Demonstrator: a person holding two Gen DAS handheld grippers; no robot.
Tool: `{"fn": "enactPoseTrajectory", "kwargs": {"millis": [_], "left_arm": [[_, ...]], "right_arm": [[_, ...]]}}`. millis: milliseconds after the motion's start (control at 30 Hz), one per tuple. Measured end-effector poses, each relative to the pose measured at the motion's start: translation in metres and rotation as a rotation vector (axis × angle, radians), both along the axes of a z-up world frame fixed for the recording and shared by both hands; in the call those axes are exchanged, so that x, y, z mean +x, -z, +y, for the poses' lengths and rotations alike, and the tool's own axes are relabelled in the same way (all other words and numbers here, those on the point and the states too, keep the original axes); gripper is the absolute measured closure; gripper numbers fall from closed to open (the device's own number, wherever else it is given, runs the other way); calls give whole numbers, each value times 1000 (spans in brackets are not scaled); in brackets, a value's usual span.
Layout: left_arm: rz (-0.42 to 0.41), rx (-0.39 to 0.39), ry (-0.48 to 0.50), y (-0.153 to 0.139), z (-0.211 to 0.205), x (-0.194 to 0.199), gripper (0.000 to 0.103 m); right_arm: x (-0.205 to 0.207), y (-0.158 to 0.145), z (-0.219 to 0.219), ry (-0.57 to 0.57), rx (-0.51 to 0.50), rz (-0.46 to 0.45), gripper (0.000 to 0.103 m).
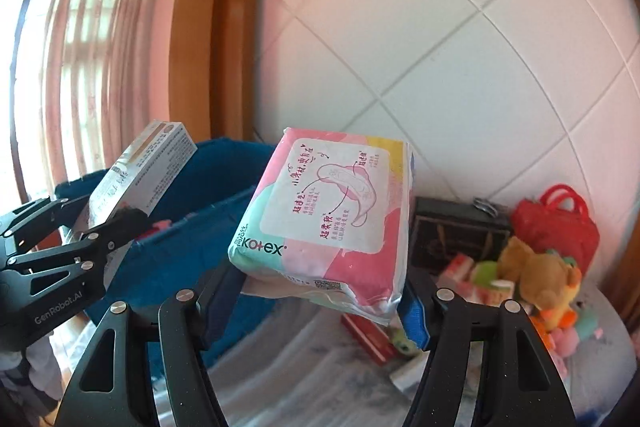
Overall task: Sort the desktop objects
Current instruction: 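Carry the ointment box with the left tool and the Kotex pack with the right tool to the crate, then open both tools to release the ointment box and Kotex pack into the crate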
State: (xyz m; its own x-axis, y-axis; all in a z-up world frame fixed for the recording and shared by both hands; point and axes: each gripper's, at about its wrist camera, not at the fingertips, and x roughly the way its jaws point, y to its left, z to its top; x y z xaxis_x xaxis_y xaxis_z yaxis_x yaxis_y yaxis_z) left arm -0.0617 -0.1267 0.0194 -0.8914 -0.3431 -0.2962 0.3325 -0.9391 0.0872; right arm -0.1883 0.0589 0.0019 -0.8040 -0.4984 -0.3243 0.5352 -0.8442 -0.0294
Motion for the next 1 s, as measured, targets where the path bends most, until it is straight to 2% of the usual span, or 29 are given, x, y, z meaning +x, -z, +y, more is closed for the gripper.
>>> {"fn": "enactPoseTrajectory", "kwargs": {"millis": [167,300,533,933,1000], "left_arm": [[-5,11,-98,-6,-72,2,58],[-23,26,-140,0,-116,-4,58],[-70,73,-152,13,-167,-11,58],[-78,117,-134,15,-199,-15,57],[-82,126,-142,17,-202,-15,50]], "right_arm": [[-6,-17,-77,-90,3,18,34],[-7,-21,-129,-162,20,27,34],[1,-14,-203,-162,92,26,34],[4,-11,-226,-64,166,22,32],[6,-13,-227,-54,164,30,26]]}}
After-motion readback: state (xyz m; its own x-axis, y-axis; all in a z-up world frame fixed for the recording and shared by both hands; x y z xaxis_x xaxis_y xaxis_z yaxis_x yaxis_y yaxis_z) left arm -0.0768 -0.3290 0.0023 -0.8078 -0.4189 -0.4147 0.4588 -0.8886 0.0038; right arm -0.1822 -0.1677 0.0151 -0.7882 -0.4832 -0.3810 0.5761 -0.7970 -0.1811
